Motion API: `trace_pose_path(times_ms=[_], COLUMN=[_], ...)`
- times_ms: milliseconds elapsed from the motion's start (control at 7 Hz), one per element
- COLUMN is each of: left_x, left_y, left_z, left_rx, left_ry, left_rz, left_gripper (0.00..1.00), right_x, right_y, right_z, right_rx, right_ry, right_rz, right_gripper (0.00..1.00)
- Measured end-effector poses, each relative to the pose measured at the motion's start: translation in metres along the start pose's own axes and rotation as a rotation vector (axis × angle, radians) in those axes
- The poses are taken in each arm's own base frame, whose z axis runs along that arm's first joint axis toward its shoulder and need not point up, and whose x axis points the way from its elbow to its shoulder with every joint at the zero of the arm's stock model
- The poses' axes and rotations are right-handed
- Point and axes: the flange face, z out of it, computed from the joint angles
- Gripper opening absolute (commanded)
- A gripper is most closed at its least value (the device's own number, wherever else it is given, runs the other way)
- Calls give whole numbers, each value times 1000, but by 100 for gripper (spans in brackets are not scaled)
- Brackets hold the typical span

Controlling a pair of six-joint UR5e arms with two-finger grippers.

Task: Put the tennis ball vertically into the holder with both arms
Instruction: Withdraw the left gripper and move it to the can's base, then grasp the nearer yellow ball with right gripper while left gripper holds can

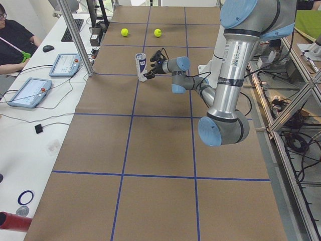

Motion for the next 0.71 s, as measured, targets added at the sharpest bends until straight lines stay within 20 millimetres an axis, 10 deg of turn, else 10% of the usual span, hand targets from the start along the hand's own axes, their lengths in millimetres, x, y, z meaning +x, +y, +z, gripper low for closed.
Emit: trace_pose_path(times_ms=[429, 714], left_x=[27, 32], left_y=[41, 45], left_z=[54, 64], left_rx=[-63, -63], left_ry=[-20, -27], left_rz=[-48, -51], left_gripper=[94, 94], right_x=[-20, -76], right_y=[-2, -2], right_z=[23, 41], right_rx=[-42, -69], right_ry=[-2, 2], right_rz=[80, 116], right_gripper=[100, 100])
